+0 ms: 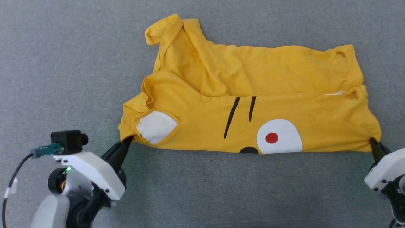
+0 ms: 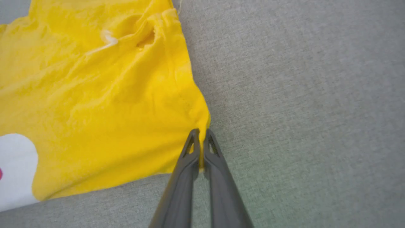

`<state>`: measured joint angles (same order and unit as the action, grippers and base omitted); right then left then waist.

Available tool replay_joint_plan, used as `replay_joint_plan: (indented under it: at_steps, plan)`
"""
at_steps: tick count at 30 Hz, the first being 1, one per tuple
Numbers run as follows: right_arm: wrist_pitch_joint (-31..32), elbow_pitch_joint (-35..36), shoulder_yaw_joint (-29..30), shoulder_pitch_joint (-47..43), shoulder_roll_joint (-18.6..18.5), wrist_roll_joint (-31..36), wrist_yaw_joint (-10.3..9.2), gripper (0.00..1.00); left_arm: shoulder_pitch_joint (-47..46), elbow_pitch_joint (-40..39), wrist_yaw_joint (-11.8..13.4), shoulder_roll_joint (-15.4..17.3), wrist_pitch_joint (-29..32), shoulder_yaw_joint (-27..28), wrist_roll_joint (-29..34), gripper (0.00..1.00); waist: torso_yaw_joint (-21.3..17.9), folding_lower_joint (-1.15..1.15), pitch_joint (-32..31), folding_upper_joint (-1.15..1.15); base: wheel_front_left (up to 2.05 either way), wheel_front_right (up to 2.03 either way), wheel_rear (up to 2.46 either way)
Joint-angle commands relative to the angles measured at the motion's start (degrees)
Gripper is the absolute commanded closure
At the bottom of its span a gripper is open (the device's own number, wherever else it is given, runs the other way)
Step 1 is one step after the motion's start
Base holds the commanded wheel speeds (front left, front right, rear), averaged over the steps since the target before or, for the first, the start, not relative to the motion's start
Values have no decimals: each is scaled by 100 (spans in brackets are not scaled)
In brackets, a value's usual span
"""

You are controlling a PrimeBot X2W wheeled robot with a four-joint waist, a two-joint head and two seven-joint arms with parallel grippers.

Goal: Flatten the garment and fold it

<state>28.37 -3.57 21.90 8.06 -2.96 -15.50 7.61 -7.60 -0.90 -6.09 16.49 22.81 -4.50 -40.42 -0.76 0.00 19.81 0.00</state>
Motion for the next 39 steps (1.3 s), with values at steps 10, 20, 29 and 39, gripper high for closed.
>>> replay_joint_plan:
  at_steps: [10, 20, 29, 39]
  plan:
    - [333, 758, 453, -348, 8, -266, -12, 100, 1049, -687, 190, 142, 192, 475, -529, 100, -91, 0, -700, 0, 0, 0, 0]
    - [584, 1047, 824, -1112, 8, -607, -12, 100, 2216, -1313, 572, 91, 645, 438, -701, 100, -7, 0, -936, 0, 0, 0, 0]
    - [168, 284, 410, -1300, 8, -665, -12, 100, 1876, -330, 356, -193, 260, 59, -497, 100, 122, 0, -893, 0, 0, 0, 0]
    - [-197, -150, 316, -1022, 8, -769, -12, 0, 1519, 150, 188, -244, -57, 133, -627, 0, 92, 0, -810, 0, 0, 0, 0]
